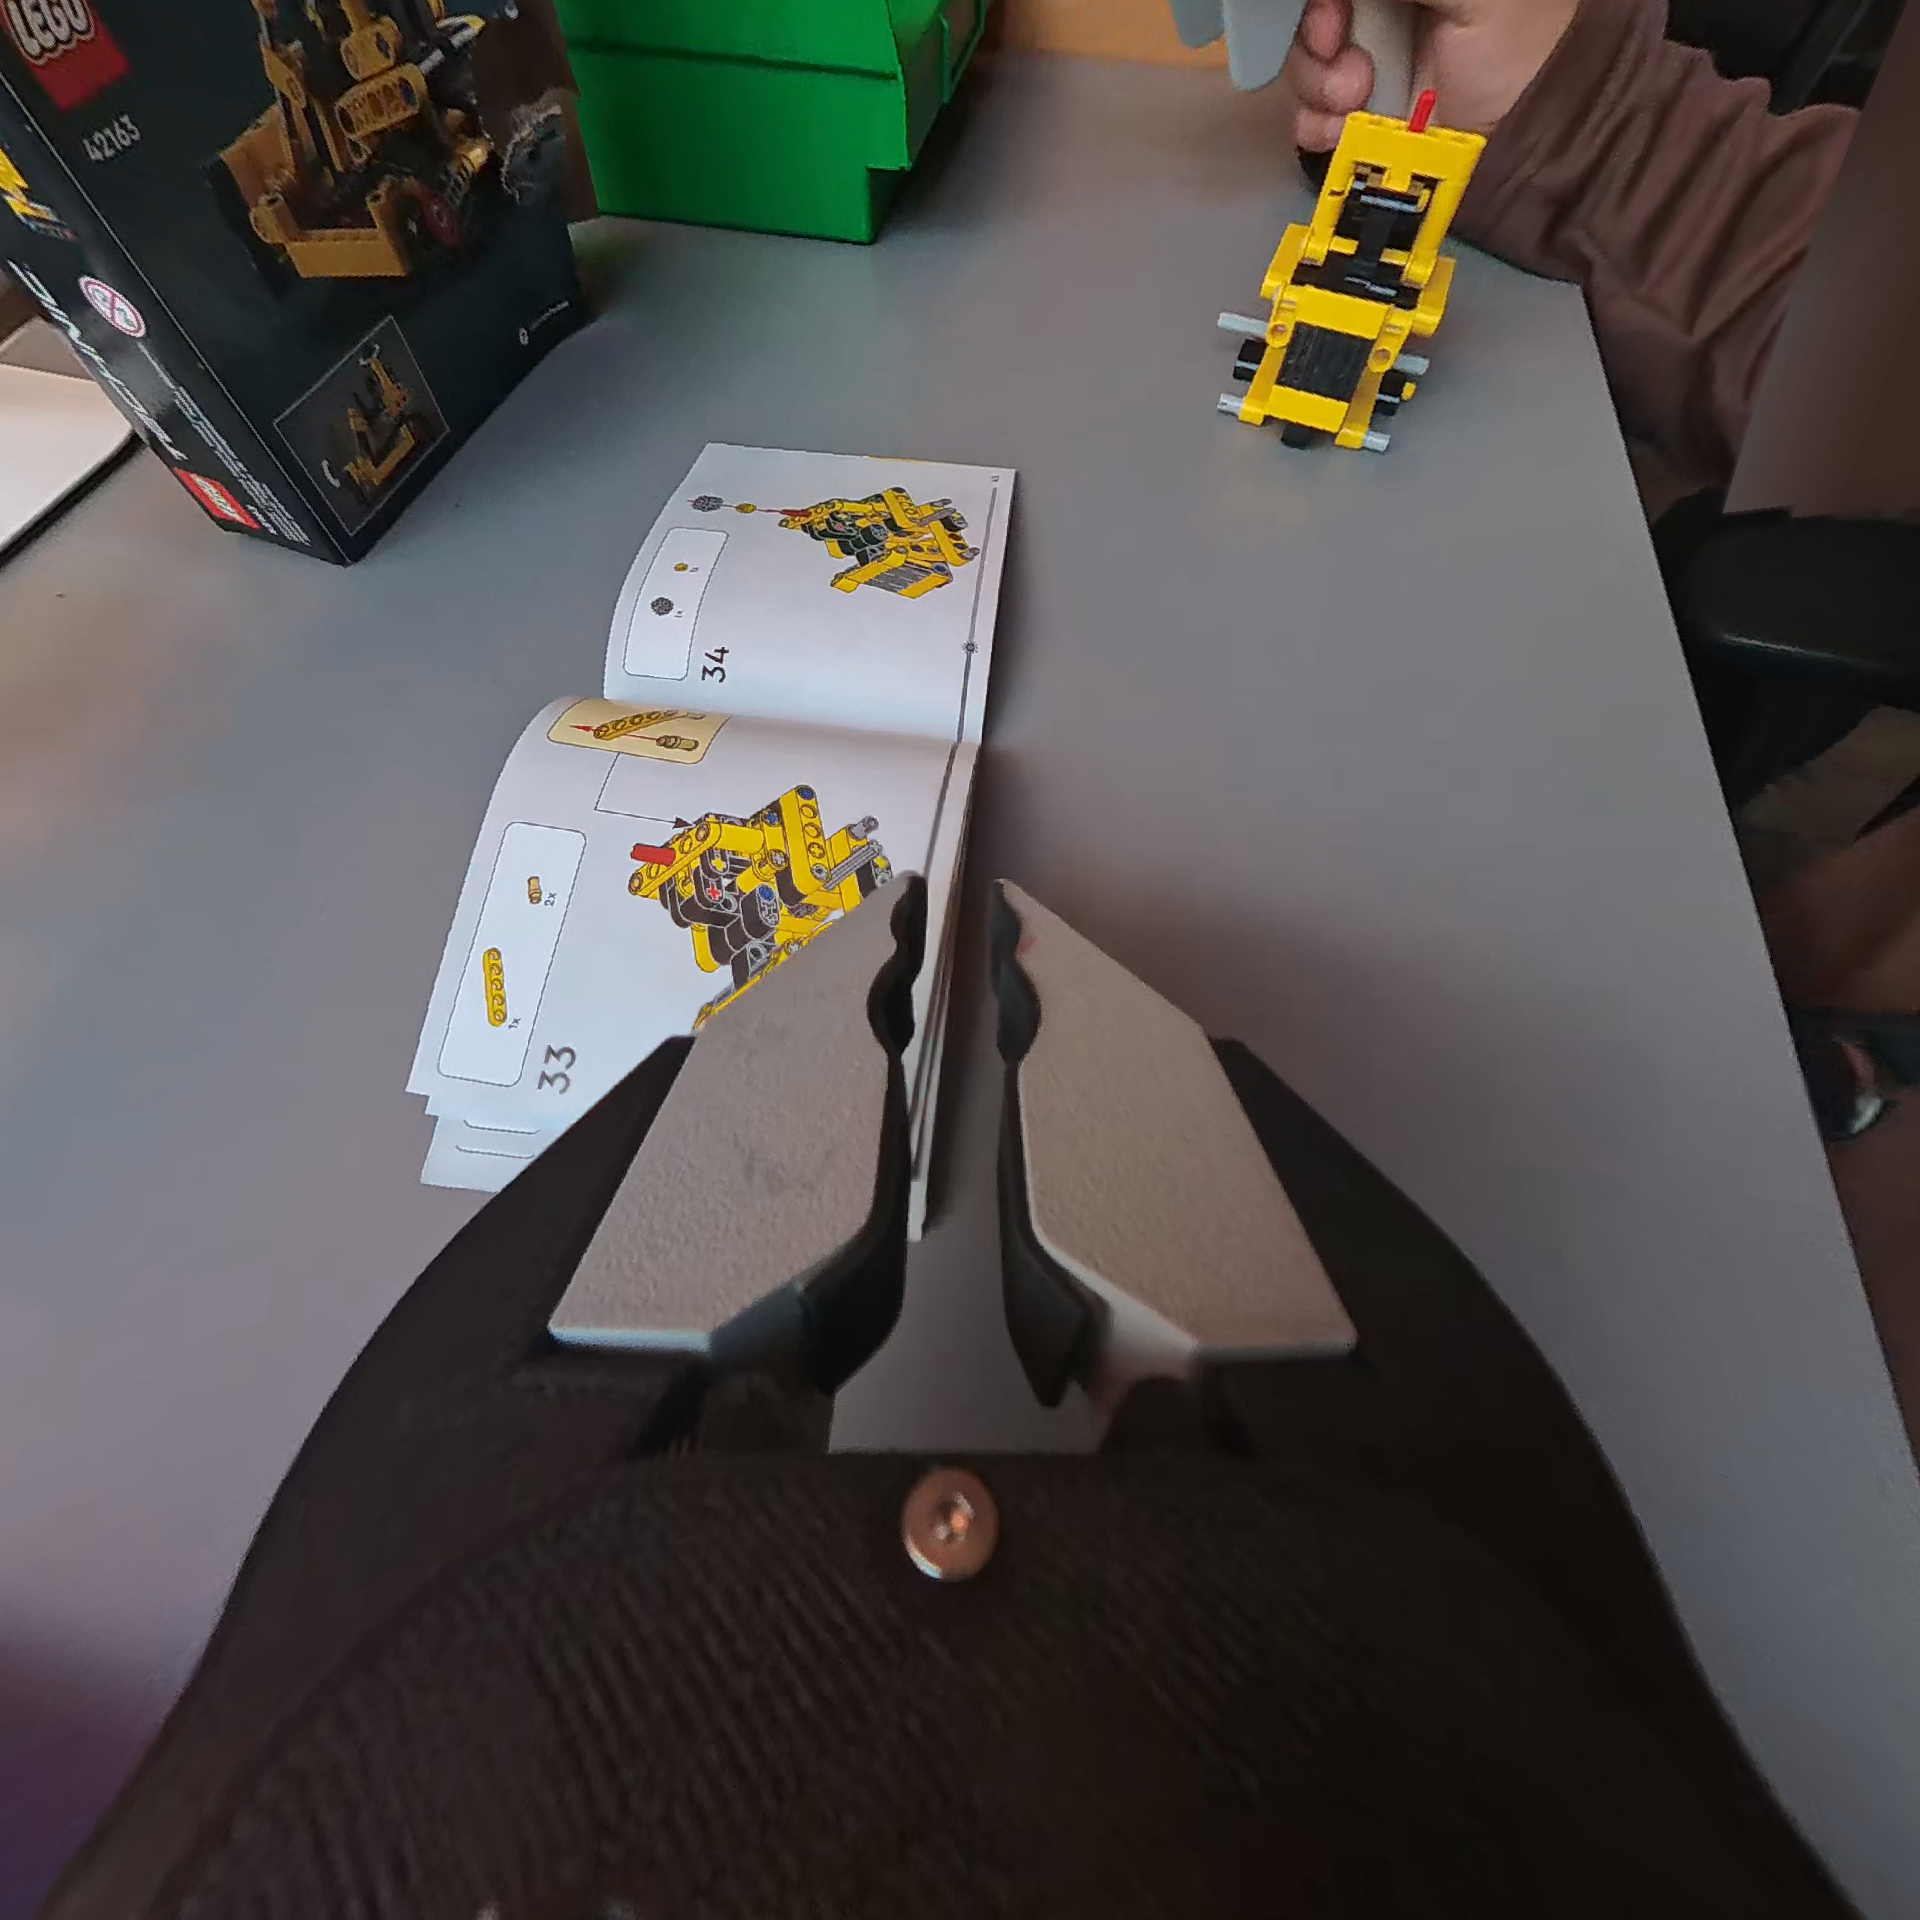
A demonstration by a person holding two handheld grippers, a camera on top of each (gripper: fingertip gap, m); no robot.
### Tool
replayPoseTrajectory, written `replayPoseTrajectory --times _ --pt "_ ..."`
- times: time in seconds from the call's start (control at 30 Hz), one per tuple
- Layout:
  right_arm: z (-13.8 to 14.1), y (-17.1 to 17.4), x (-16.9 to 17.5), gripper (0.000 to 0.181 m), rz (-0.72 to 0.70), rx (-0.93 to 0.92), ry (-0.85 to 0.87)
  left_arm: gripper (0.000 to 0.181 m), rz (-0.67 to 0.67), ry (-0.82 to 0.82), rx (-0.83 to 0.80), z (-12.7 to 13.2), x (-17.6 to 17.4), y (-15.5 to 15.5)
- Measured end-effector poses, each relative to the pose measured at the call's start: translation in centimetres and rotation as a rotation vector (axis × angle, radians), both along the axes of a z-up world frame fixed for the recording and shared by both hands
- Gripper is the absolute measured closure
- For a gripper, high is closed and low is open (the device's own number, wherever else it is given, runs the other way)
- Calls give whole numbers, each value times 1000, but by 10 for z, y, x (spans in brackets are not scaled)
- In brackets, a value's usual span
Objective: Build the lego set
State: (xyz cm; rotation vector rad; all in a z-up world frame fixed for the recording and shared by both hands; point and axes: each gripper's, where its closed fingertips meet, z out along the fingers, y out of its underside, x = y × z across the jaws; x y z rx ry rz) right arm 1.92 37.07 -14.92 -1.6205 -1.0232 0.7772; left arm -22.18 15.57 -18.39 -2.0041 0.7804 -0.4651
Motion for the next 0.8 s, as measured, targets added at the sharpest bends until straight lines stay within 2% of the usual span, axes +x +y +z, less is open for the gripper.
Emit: replayPoseTrajectory --times 0.33,0.47,0.8 --pt "-1 -2 -2 152 15 5 -11 170 23 29 34 1 0 3" --pt "-2 -5 -3 161 18 35 -33 163 41 17 22 0 -3 5" --pt "-9 -7 -7 159 23 53 -93 164 65 57 42 -1 -7 5"
